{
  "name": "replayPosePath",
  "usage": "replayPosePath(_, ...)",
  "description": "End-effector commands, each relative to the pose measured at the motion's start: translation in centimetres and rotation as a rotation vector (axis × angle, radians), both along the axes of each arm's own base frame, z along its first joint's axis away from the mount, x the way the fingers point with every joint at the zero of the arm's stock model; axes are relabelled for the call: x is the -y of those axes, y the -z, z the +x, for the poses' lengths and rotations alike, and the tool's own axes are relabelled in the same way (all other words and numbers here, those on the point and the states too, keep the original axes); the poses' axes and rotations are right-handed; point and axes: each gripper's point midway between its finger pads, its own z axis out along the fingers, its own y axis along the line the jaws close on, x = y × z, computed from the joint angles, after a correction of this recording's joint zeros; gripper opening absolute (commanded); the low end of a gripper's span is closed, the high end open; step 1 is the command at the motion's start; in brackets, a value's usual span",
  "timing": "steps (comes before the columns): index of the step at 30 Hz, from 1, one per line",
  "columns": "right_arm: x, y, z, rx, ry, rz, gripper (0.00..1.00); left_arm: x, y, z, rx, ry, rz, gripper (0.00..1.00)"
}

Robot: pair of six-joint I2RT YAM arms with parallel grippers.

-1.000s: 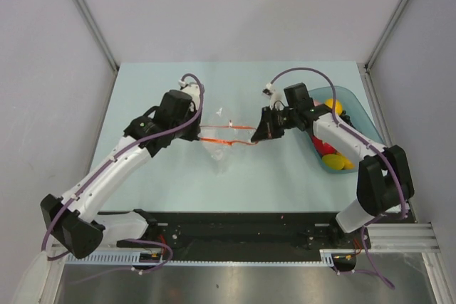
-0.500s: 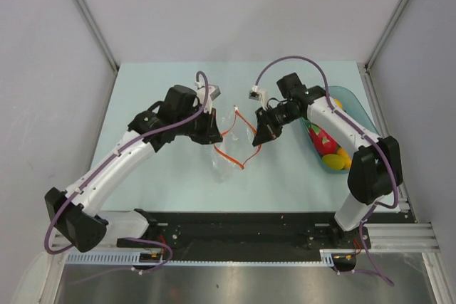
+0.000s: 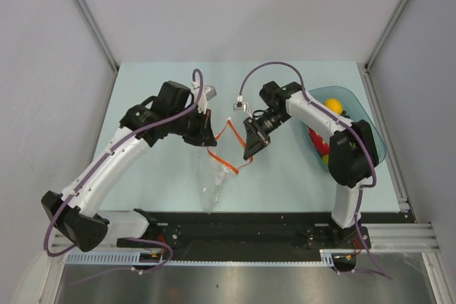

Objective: Place the food in the zip-top bag and seal the zipper
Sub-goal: Open the zipper of the food storage bag, then pick up the fake fruit from the bin.

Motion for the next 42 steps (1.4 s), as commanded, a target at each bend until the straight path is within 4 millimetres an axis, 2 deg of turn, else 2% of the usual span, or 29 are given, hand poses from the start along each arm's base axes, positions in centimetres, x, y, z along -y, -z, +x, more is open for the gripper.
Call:
replayPosePath(1,3.3,1.1,5.1,0.141,0.206,-0.109,0.01,-0.5,2.9,2.1,-0.013,-0.079,0.026,0.0)
replayPosePath(2,3.9,0.7,6.0,0.177,0.244,-0.116,0.02,-0.1,2.8,3.0,0.013,-0.1,0.001,0.0)
replayPosePath(4,5.5,1.0,8.0,0.225,0.338,-0.151,0.1,0.3,4.2,3.4,-0.018,-0.129,-0.022,0.0)
replayPosePath(5,5.9,0.9,8.4,0.249,0.36,-0.16,0.15,1.0,4.0,4.0,-0.003,-0.129,-0.055,0.0)
replayPosePath(6,6.2,0.2,8.8,0.292,0.378,-0.154,0.27,1.3,4.2,4.0,-0.024,-0.14,-0.073,0.0)
replayPosePath(8,6.7,0.2,8.8,0.323,0.387,-0.175,0.42,1.9,5.2,4.3,-0.054,-0.136,-0.077,0.0)
replayPosePath(9,6.8,-0.3,8.6,0.342,0.392,-0.172,0.56,2.3,5.3,4.2,-0.065,-0.124,-0.088,0.0)
replayPosePath(11,7.4,-0.9,8.8,0.365,0.41,-0.176,0.63,2.9,5.7,4.3,-0.059,-0.109,-0.098,0.0)
replayPosePath(12,7.8,-1.7,8.9,0.386,0.427,-0.171,0.69,3.1,5.6,4.4,-0.046,-0.111,-0.102,0.0)
replayPosePath(14,8.9,-3.2,9.6,0.405,0.475,-0.154,0.75,3.6,5.6,4.4,-0.023,-0.102,-0.119,0.0)
replayPosePath(15,10.4,-3.9,10.7,0.42,0.528,-0.156,0.76,3.7,5.5,4.4,-0.016,-0.1,-0.121,0.0)
replayPosePath(17,12.6,-4.9,11.3,0.451,0.578,-0.187,0.78,3.8,5.7,4.3,-0.006,-0.095,-0.126,0.0)
replayPosePath(18,14.6,-5.6,12.5,0.517,0.607,-0.207,0.79,3.8,5.5,4.2,0.003,-0.089,-0.13,0.0)
replayPosePath(22,20.9,-4.2,14.7,0.679,0.638,-0.448,0.79,3.9,5.6,4.1,0.002,-0.08,-0.131,0.0)
replayPosePath(25,23.1,-2.3,15.4,0.706,0.584,-0.561,0.76,4.1,5.6,4.0,0.002,-0.071,-0.134,0.0)
replayPosePath(26,23.4,-1.1,15.8,0.675,0.572,-0.583,0.73,4.1,5.6,4.0,0.003,-0.07,-0.134,0.0)
replayPosePath(28,23.8,-0.5,16.6,0.676,0.558,-0.606,0.69,4.1,5.6,3.9,0.004,-0.066,-0.132,0.0)
replayPosePath(29,23.9,0.5,17.2,0.655,0.55,-0.623,0.66,4.1,5.6,3.9,0.004,-0.067,-0.131,0.0)
replayPosePath(34,25.4,2.7,20.2,0.69,0.554,-0.738,0.62,3.9,5.5,4.0,0.019,-0.066,-0.118,0.0)
replayPosePath(35,25.6,3.7,20.4,0.67,0.539,-0.754,0.62,3.8,5.6,4.0,0.019,-0.066,-0.116,0.0)
replayPosePath(38,25.6,4.5,20.8,0.66,0.517,-0.767,0.63,3.8,5.8,4.0,0.019,-0.065,-0.111,0.0)
replayPosePath(42,25.5,6.8,20.4,0.598,0.46,-0.788,0.64,3.7,5.9,4.2,0.029,-0.07,-0.103,0.0)
